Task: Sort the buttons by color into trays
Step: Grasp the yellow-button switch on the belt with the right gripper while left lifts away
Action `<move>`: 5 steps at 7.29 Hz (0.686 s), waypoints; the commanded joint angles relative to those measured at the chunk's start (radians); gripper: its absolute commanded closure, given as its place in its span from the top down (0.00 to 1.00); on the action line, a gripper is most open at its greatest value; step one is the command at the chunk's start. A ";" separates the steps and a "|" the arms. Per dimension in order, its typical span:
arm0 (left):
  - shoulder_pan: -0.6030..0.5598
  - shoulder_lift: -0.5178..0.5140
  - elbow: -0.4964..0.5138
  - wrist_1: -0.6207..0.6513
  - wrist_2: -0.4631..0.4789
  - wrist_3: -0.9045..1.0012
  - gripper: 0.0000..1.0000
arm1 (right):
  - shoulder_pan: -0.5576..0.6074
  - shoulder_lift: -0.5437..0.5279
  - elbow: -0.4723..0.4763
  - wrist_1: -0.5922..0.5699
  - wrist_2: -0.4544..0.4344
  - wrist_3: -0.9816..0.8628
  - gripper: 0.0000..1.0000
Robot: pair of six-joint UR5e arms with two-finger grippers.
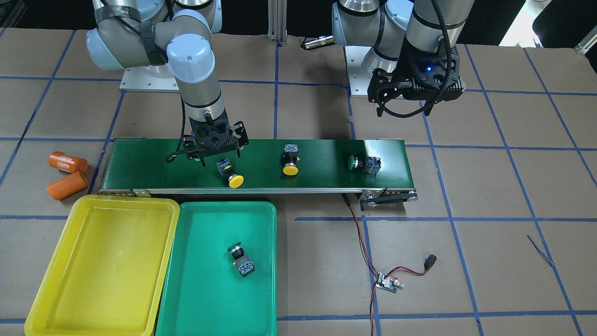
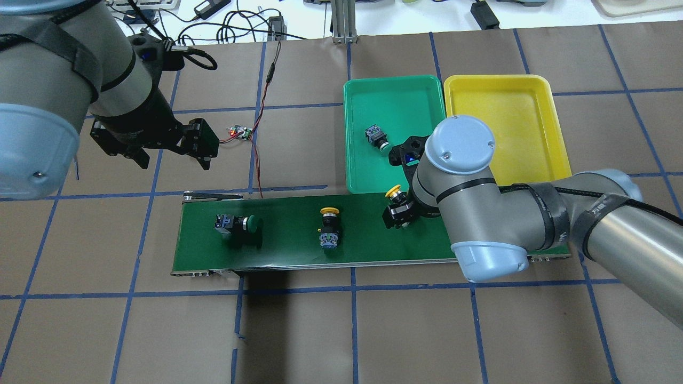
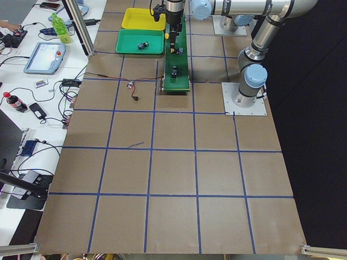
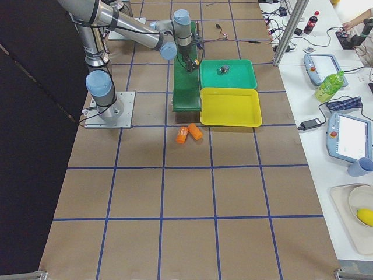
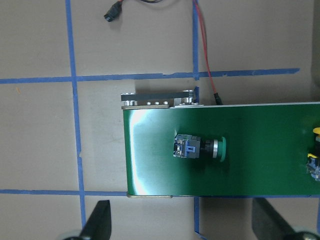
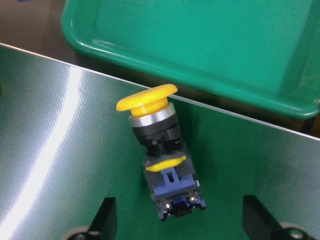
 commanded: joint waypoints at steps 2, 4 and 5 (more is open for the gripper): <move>-0.003 0.003 -0.014 0.015 -0.002 0.006 1.00 | -0.004 0.027 -0.003 -0.052 -0.015 -0.018 0.45; -0.001 0.012 -0.017 0.015 0.001 0.021 1.00 | -0.019 0.029 -0.044 -0.048 -0.010 -0.018 0.29; 0.008 0.023 -0.019 0.016 0.001 0.021 1.00 | -0.024 0.035 -0.093 -0.032 -0.010 -0.016 0.27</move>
